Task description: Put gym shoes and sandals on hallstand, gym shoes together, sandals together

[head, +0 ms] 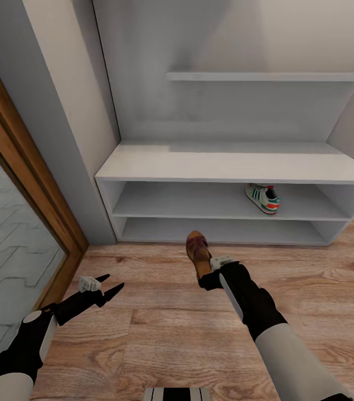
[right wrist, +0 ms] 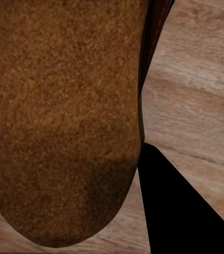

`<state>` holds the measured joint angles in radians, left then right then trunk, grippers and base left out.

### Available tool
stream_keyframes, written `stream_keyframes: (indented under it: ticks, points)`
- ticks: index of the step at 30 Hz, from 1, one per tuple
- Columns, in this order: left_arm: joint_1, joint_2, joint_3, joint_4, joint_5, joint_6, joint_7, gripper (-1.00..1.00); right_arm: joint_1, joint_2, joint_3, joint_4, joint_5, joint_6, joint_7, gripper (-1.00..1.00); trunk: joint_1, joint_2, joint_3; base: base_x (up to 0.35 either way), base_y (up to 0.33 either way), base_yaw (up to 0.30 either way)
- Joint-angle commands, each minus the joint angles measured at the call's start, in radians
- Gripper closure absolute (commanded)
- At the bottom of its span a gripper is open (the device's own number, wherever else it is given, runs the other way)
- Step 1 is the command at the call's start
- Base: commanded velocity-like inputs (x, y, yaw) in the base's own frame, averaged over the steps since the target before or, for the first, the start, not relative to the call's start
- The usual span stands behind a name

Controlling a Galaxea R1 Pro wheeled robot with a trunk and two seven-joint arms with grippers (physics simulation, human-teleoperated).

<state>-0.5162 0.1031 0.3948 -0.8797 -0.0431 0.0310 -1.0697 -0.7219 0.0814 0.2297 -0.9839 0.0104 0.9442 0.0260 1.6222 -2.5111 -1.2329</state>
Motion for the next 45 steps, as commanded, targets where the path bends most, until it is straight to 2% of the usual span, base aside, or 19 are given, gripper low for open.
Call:
stream_keyframes:
  ticks: [1,10,24,34,45]
  points:
    - [-0.001,-0.001,0.003,-0.001,-0.004,0.003,-0.006,-1.00,-0.001,0.000,0.004,-0.001,-0.001,0.005,-0.002,1.00,0.000,0.000,-0.001,0.000,0.000,0.008]
    - [-0.001,-0.008,0.003,-0.001,-0.005,0.003,-0.006,-1.00,-0.001,0.000,0.011,-0.001,-0.003,0.005,-0.003,1.00,0.000,0.000,-0.001,0.000,-0.040,0.160]
    - [-0.001,-0.016,0.003,-0.001,-0.005,0.004,-0.006,-1.00,-0.001,0.000,0.011,-0.001,-0.004,0.004,-0.007,1.00,0.000,0.000,-0.001,0.053,-0.219,0.265]
    - [-0.001,-0.034,0.003,0.000,-0.005,0.004,-0.006,-1.00,-0.001,-0.002,0.010,-0.001,-0.007,0.003,-0.005,1.00,0.000,0.000,-0.002,0.068,-0.079,0.057]
    - [-0.001,-0.036,0.003,0.001,-0.004,0.004,-0.006,-1.00,-0.001,-0.003,0.003,-0.006,-0.007,-0.004,-0.010,1.00,0.000,0.000,-0.005,0.073,-0.041,0.038]
